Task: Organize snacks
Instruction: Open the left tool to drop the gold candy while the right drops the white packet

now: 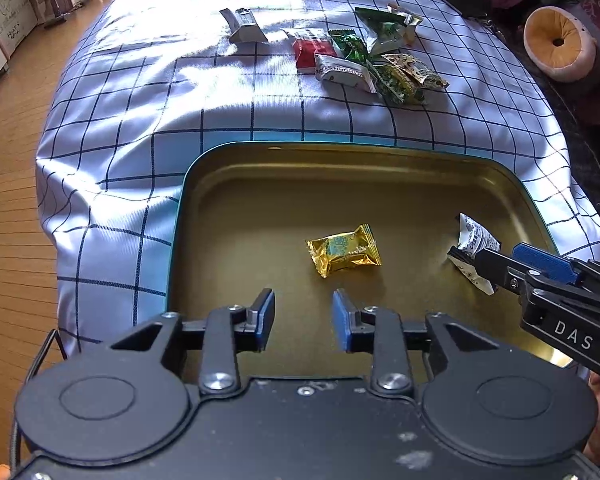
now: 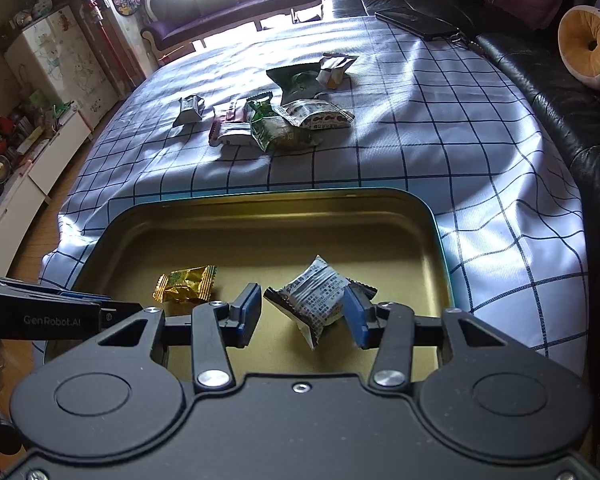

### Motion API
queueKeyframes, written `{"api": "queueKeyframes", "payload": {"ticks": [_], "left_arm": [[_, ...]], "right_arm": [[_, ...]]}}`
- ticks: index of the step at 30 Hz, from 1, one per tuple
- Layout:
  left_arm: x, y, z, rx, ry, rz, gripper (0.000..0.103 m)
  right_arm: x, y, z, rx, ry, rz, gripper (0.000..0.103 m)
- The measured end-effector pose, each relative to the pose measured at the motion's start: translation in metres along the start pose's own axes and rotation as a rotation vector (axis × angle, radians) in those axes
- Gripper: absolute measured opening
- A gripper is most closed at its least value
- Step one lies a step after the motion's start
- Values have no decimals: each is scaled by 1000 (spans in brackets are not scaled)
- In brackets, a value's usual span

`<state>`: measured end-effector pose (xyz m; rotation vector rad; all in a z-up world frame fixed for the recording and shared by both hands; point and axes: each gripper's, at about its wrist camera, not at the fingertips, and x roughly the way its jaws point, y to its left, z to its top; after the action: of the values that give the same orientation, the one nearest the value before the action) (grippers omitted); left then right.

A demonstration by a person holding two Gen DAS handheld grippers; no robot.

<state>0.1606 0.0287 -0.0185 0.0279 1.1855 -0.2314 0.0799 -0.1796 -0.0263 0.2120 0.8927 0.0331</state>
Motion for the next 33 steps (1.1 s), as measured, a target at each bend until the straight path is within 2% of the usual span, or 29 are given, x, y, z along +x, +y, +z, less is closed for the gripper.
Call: {"api": "queueKeyframes", "payload": {"ticks": [33], "left_arm": [[11, 2, 2, -26, 43, 8, 35]], "right_arm": [[6, -2, -1, 11, 47, 3, 54]]}}
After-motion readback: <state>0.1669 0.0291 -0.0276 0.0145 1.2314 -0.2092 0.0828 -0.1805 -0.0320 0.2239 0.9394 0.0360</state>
